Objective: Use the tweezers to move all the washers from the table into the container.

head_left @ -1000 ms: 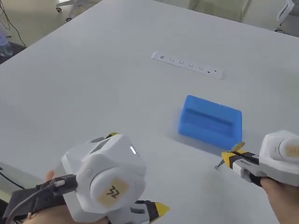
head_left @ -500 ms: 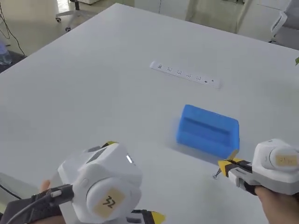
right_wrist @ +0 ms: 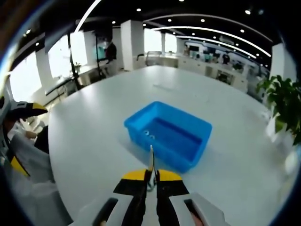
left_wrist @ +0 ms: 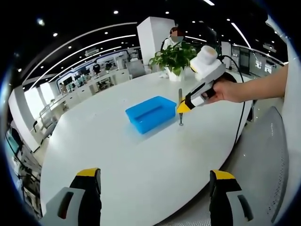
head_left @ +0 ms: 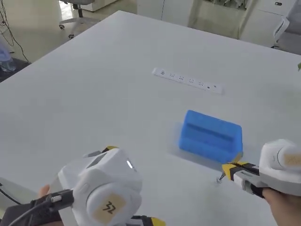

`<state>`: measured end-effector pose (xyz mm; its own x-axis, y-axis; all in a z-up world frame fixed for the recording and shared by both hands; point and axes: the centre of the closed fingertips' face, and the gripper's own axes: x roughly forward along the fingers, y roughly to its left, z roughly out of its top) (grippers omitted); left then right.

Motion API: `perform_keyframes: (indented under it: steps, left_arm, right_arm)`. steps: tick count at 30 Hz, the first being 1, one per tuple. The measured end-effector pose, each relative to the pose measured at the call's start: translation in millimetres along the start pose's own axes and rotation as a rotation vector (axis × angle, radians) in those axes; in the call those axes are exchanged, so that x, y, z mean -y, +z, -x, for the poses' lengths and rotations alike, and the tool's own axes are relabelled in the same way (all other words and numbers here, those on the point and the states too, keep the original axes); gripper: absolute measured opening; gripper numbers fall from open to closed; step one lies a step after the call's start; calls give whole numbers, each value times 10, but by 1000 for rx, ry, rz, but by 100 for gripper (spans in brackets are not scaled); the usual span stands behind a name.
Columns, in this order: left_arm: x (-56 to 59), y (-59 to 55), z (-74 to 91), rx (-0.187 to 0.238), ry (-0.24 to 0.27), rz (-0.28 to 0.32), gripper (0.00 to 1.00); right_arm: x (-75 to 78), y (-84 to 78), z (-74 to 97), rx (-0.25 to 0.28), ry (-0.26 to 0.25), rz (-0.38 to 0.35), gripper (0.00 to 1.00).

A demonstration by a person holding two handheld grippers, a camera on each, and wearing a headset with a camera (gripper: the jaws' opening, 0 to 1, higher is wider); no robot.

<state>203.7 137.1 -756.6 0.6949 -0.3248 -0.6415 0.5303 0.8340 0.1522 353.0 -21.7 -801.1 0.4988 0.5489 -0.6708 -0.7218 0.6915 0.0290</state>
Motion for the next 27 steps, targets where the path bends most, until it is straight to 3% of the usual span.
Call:
perform_keyframes:
  steps: [8, 20, 27]
  left_arm:
    - [35, 2, -6, -6, -6, -9, 99]
    - [20, -20, 11, -9, -2, -7, 99]
    - [36, -39, 9, -11, -6, -6, 99]
  right_arm:
    - [-2, 200, 105, 41, 8, -21, 3]
    - [-62, 444, 199, 88, 4, 12, 3]
    - [-37, 514, 227, 98, 1, 15, 3]
